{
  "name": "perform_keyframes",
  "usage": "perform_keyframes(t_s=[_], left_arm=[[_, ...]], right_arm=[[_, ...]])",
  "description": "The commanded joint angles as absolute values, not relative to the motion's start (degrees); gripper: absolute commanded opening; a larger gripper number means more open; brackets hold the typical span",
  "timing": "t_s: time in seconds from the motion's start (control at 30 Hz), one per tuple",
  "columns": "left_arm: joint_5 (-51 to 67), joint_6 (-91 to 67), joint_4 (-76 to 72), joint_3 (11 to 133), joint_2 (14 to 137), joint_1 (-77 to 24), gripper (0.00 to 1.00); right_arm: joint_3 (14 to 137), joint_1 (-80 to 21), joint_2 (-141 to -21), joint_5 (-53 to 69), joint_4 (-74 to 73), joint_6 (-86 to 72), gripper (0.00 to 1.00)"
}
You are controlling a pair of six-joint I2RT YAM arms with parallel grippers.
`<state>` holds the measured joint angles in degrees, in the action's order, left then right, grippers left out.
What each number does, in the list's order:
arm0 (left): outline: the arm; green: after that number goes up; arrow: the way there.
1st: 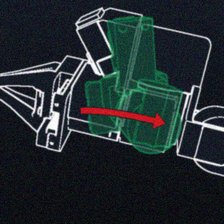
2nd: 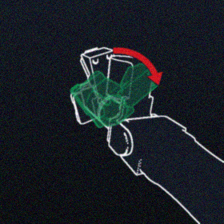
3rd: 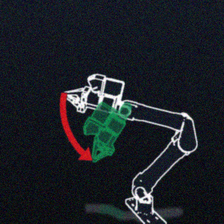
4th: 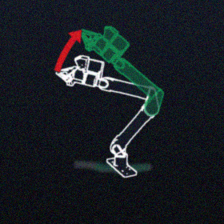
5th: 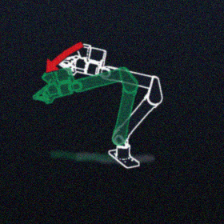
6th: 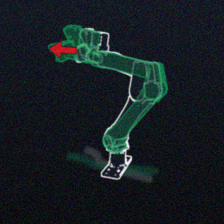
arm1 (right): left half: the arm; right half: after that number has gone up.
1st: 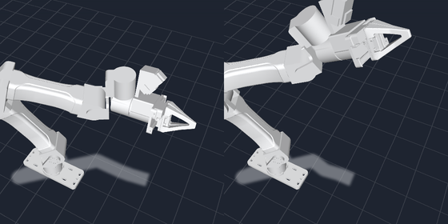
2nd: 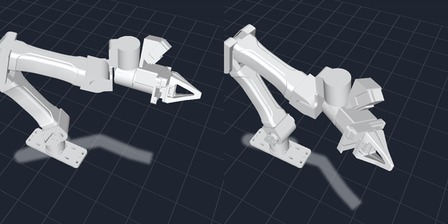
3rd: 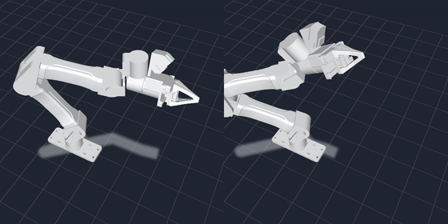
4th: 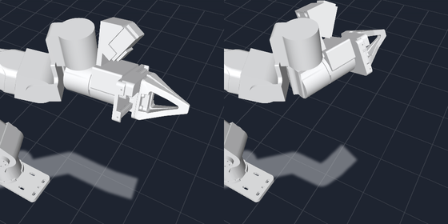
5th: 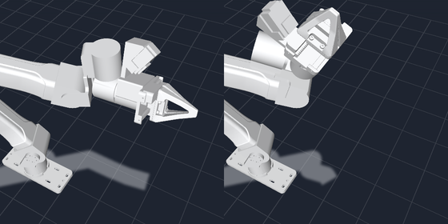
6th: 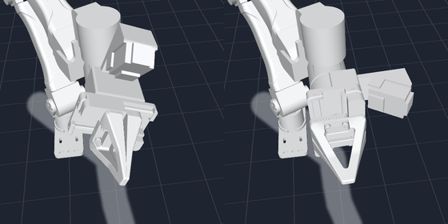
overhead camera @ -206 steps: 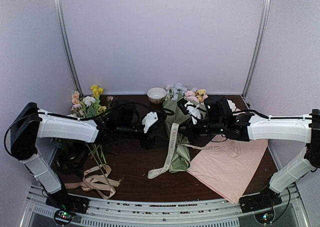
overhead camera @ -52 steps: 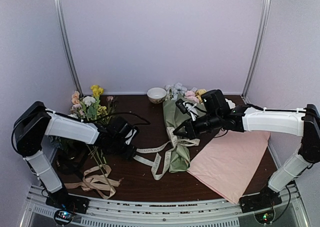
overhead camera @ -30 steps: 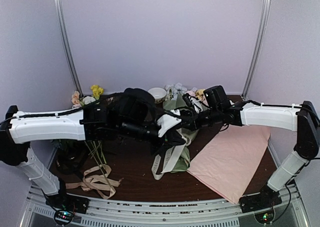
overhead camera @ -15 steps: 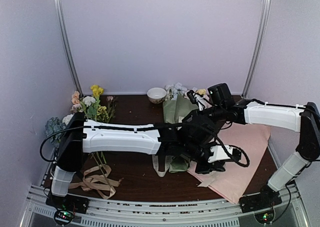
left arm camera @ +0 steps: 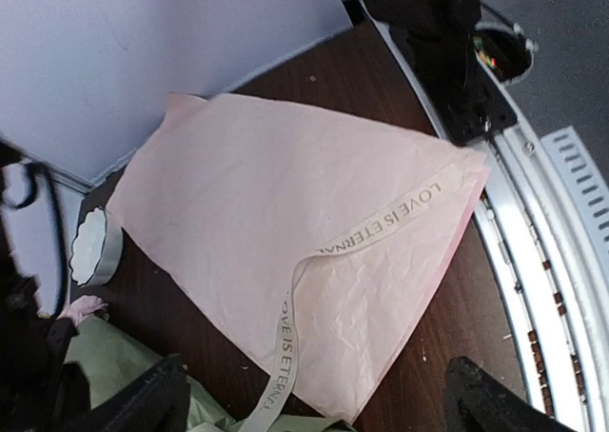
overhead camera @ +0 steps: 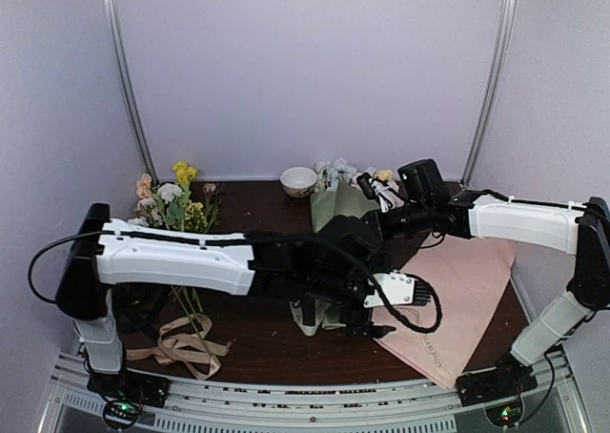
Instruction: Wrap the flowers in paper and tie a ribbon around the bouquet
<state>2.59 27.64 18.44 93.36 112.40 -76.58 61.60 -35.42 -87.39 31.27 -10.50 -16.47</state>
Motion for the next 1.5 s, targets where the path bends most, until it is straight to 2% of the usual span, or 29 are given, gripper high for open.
perform_keyframes(t_s=[0.0,0.07,0.13,0.27,0.33,0.57,0.7,0.8,0.93,1.0,1.17,1.2,1.37,1.47], left_arm=[[5.39,16.59,-2.24,77.19,96.73,-70.86,0.87],[5.17,10.84,-10.24,68.30,91.80,-67.14,0.72],[4.55,5.39,-17.54,59.68,88.52,-63.13,0.68],[6.06,-1.11,-24.28,53.06,89.14,-56.34,0.83],[6.57,-0.69,-26.20,52.61,91.14,-54.99,0.87],[12.33,1.97,-29.91,58.24,100.38,-54.11,0.93],[13.95,1.41,-32.68,60.72,104.30,-53.51,0.91],[15.82,1.56,-32.67,62.85,106.74,-53.27,0.81],[16.24,0.78,-32.84,64.02,108.79,-53.01,0.58],[16.88,-0.23,-34.60,63.36,109.27,-52.76,0.45],[16.70,-2.15,-37.27,61.53,109.69,-52.34,0.03],[16.48,-2.38,-37.31,61.18,109.64,-52.30,0.00],[14.34,-3.85,-39.51,58.55,108.25,-51.99,0.00],[13.65,-4.65,-38.40,58.26,107.85,-51.83,0.00]], right_arm=[[60.29,-36.56,-85.83,32.92,-9.29,-17.23,0.00],[59.67,-37.10,-85.87,33.79,-7.93,-18.20,0.00],[59.08,-37.62,-85.66,34.31,-6.39,-19.51,0.00],[58.60,-38.88,-85.29,34.30,-4.82,-20.47,0.00],[58.55,-39.31,-85.05,34.13,-4.60,-20.75,0.00],[58.40,-39.90,-85.14,34.59,-3.95,-21.36,0.00],[58.77,-39.99,-85.45,35.54,-4.44,-20.97,0.00],[59.03,-39.99,-85.52,35.93,-4.89,-20.36,0.00],[59.60,-39.99,-85.89,37.23,-5.72,-19.60,0.00],[60.03,-40.03,-86.33,37.69,-6.57,-18.99,0.00],[60.99,-39.94,-86.45,37.84,-8.42,-17.70,0.00],[61.17,-39.84,-86.27,37.44,-8.76,-17.52,0.03],[59.40,-37.78,-83.90,31.63,-8.34,-18.26,0.32],[56.39,-35.72,-83.80,30.72,-5.40,-20.85,0.39]])
